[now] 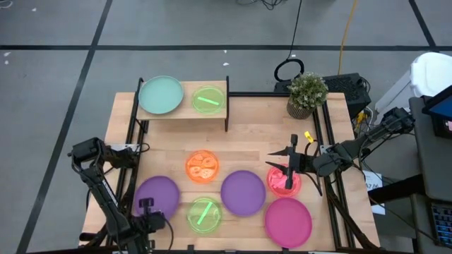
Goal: Place and stack plates onto a shelf
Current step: Stack the left purple plate on on top of the light green plate on the shelf
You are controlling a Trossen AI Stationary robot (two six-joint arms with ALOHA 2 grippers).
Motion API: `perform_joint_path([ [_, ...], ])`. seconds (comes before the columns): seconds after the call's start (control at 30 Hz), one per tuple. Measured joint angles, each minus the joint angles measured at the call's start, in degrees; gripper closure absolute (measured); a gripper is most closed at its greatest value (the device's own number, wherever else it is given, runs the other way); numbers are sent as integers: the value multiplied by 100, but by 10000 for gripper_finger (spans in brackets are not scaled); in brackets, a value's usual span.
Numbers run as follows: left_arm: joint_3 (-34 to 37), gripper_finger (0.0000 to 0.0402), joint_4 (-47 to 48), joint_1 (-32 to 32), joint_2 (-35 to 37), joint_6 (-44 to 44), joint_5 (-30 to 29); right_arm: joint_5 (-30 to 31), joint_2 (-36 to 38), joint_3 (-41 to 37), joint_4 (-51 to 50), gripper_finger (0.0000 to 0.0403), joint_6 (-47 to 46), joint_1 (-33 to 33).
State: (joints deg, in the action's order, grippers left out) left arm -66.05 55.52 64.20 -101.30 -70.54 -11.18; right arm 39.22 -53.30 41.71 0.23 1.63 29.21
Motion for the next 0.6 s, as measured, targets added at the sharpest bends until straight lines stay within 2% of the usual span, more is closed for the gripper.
perform_joint_path([
  [0.27, -27, 394, -35, -35, 1, 212, -140, -2, 0, 0, 0, 284, 17, 0],
  [0.4, -42, 394, -234, -73, 2, 632, -173, -2, 0, 0, 0, 284, 59, 0],
  [0.6, -306, 394, -34, -208, 11, 1193, -296, -2, 0, 0, 0, 284, 79, 0],
])
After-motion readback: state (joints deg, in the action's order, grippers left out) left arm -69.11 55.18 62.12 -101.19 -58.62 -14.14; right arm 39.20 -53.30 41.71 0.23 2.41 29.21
